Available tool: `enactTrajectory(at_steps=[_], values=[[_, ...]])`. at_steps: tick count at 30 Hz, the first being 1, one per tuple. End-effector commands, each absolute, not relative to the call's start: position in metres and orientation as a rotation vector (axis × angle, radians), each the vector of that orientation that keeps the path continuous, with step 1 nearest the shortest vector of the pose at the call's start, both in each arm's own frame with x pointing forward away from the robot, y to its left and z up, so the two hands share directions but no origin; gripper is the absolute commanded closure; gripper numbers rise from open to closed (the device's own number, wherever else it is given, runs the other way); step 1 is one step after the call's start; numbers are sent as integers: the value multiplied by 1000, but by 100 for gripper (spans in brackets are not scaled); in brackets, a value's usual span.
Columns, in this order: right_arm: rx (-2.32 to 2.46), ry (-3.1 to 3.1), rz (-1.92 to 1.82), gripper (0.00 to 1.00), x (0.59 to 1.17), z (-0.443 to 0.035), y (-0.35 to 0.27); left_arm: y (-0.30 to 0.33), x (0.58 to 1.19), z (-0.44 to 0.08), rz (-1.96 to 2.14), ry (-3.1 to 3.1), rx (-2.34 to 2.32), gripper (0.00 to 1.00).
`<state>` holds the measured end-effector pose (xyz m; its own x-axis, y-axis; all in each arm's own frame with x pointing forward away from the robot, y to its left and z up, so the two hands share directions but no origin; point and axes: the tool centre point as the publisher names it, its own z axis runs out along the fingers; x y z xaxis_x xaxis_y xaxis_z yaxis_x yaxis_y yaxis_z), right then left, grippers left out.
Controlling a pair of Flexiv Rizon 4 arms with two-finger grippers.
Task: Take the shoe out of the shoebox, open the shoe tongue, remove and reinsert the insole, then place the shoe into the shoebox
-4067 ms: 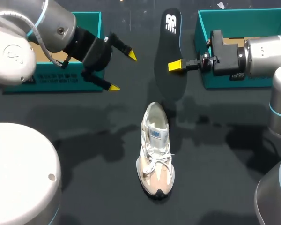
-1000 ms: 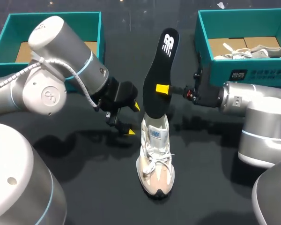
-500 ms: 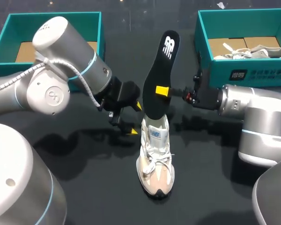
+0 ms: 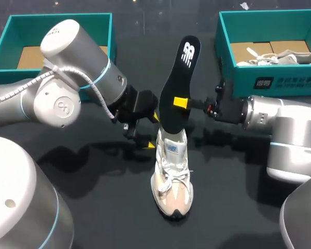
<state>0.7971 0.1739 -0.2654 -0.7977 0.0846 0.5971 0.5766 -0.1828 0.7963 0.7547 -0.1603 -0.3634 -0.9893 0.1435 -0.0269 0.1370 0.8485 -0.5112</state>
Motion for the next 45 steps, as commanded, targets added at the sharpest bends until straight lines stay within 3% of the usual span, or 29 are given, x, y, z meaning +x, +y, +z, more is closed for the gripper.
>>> enactTrajectory(at_steps=[1, 45], values=[[-768, -1763, -2037, 100, 798, -263, 174, -162, 756, -366, 828, -3008, -226, 0], [-603, -1958, -2047, 100, 795, -275, 180, -162, 756, -366, 828, -3008, -226, 0]])
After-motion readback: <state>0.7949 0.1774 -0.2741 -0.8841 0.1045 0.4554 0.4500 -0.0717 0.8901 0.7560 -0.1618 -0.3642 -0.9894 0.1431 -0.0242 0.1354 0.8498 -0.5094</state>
